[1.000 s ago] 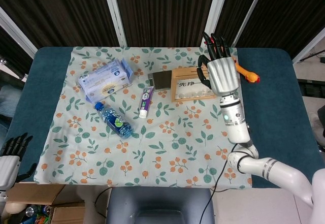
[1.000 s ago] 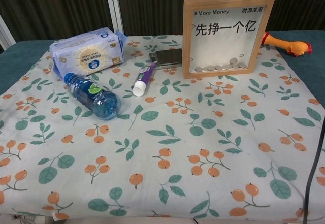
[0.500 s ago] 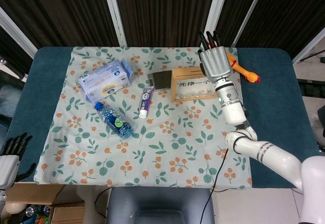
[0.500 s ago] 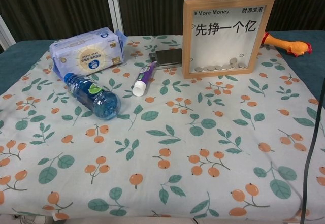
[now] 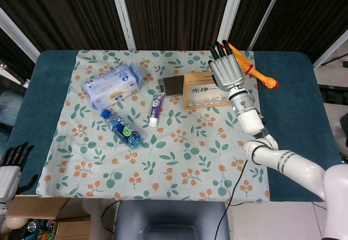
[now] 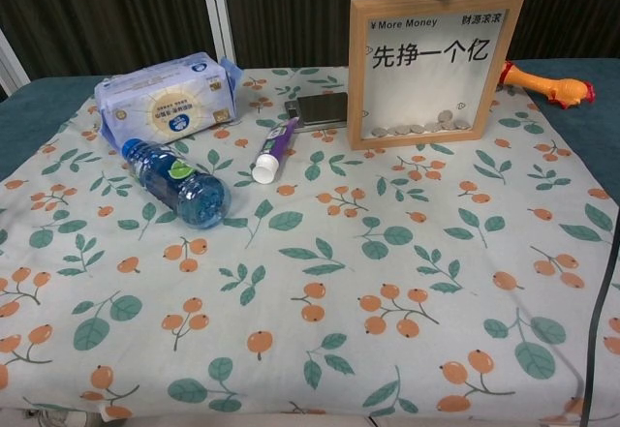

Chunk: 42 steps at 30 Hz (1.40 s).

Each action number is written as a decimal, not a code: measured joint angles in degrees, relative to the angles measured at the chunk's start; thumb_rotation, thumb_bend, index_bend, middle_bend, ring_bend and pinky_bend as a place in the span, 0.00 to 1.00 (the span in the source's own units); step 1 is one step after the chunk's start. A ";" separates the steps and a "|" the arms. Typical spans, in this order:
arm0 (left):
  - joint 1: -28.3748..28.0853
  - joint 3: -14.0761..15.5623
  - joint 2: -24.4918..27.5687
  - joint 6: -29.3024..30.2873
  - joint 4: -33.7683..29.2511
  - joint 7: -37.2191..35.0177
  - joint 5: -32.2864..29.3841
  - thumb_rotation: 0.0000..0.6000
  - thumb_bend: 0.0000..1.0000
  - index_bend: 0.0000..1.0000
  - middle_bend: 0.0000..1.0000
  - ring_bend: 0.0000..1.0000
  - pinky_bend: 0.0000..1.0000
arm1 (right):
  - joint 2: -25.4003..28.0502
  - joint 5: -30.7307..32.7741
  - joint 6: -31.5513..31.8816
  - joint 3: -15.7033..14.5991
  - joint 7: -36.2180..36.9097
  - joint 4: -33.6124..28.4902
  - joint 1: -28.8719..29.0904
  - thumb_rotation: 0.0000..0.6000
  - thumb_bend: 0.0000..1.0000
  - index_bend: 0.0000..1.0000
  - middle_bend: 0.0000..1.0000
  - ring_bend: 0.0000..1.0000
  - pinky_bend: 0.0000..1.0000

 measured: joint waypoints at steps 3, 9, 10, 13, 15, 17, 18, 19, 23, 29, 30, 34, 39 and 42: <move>0.01 -0.03 0.05 0.07 -0.02 -0.01 0.00 1.00 0.33 0.00 0.00 0.00 0.00 | 0.16 0.50 -0.21 -0.67 -0.16 0.01 0.25 1.00 0.61 0.74 0.16 0.00 0.00; 0.09 -0.21 0.01 -0.05 0.09 -0.34 -0.41 1.00 0.33 0.00 0.00 0.00 0.00 | 0.03 1.38 -0.37 -1.66 -0.48 0.24 1.08 1.00 0.61 0.74 0.16 0.00 0.00; 0.09 -0.19 -0.01 -0.04 0.13 -0.32 -0.39 1.00 0.33 0.00 0.00 0.00 0.00 | 0.00 1.43 -0.34 -1.79 -0.50 0.25 1.16 1.00 0.61 0.74 0.16 0.00 0.00; 0.11 -0.16 -0.04 -0.08 0.23 -0.35 -0.38 1.00 0.33 0.00 0.00 0.00 0.00 | -0.13 1.63 -0.19 -2.32 -0.70 0.34 1.39 1.00 0.61 0.74 0.16 0.00 0.00; 0.09 -0.14 -0.04 -0.10 0.28 -0.45 -0.33 1.00 0.33 0.00 0.00 0.00 0.00 | -0.24 1.98 -0.09 -2.51 -0.76 0.45 1.49 1.00 0.61 0.74 0.16 0.00 0.00; 0.07 -0.12 -0.05 -0.10 0.28 -0.47 -0.27 1.00 0.33 0.00 0.00 0.00 0.00 | -0.30 2.44 -0.09 -2.65 -0.82 0.54 1.58 1.00 0.61 0.74 0.16 0.00 0.00; 0.08 -0.12 -0.06 -0.10 0.34 -0.49 -0.28 1.00 0.33 0.00 0.00 0.00 0.00 | -0.35 2.74 -0.08 -2.78 -0.93 0.61 1.65 1.00 0.61 0.74 0.16 0.00 0.00; 0.10 -0.12 -0.07 -0.11 0.39 -0.55 -0.33 1.00 0.33 0.00 0.00 0.00 0.00 | -0.38 2.96 -0.08 -2.85 -0.98 0.64 1.70 1.00 0.61 0.73 0.16 0.00 0.00; 0.23 -0.17 -0.11 -0.24 0.63 -1.07 -0.66 1.00 0.33 0.00 0.00 0.00 0.00 | -0.43 3.93 -0.21 -3.27 -1.45 0.67 1.92 1.00 0.61 0.54 0.16 0.00 0.00; 0.39 -0.21 -0.06 -0.04 0.85 -1.71 -0.67 1.00 0.33 0.00 0.00 0.00 0.00 | -0.17 5.03 0.86 -3.32 -1.80 0.15 1.98 1.00 0.61 0.00 0.07 0.00 0.00; 0.40 -0.20 -0.04 -0.01 0.84 -1.77 -0.62 1.00 0.33 0.00 0.00 0.00 0.00 | -0.07 4.71 1.77 -3.14 -1.21 -0.09 1.81 1.00 0.61 0.00 0.06 0.00 0.00; 0.28 -0.21 -0.08 0.08 0.95 -2.01 -0.33 1.00 0.33 0.00 0.00 0.00 0.00 | 1.02 2.29 6.13 -2.67 2.51 -2.22 0.22 1.00 0.61 0.00 0.03 0.00 0.00; 0.18 -0.33 -0.11 0.40 1.09 -2.37 -0.09 1.00 0.33 0.00 0.00 0.00 0.00 | 4.76 -2.86 16.21 -3.96 6.26 -9.84 -6.17 1.00 0.57 0.00 0.01 0.00 0.00; 0.04 -0.38 -0.05 0.51 1.17 -2.33 0.13 1.00 0.33 0.00 0.00 0.00 0.00 | 7.50 -6.06 24.12 -6.55 9.02 -15.74 -13.15 1.00 0.51 0.00 0.00 0.00 0.00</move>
